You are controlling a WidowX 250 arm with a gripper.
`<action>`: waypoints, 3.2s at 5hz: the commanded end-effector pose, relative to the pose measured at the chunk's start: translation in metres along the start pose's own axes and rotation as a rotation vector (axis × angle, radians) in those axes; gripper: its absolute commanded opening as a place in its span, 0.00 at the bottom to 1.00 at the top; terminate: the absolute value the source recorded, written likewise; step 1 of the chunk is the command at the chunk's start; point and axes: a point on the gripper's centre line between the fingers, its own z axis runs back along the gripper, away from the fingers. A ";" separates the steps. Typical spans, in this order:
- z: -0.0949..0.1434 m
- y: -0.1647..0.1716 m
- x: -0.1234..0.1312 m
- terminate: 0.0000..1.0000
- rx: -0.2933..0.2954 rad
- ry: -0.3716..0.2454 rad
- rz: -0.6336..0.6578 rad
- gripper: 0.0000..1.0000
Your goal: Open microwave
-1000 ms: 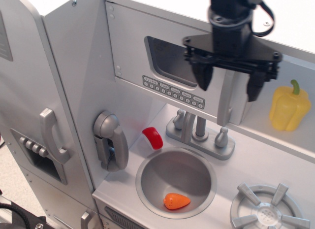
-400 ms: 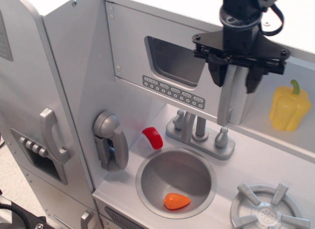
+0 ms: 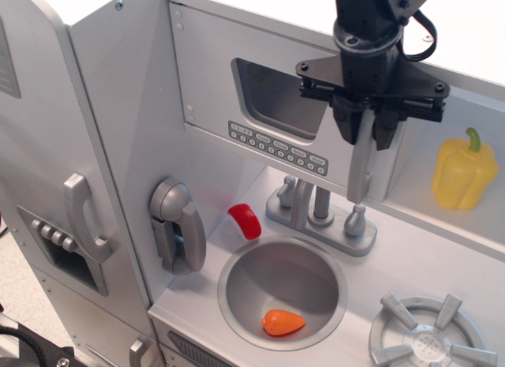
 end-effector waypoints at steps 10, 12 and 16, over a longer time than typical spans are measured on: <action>0.035 -0.062 -0.013 0.00 -0.041 0.207 -0.087 1.00; 0.059 -0.001 0.005 0.00 -0.051 0.097 -0.091 1.00; 0.068 0.077 -0.044 0.00 0.019 0.082 -0.090 1.00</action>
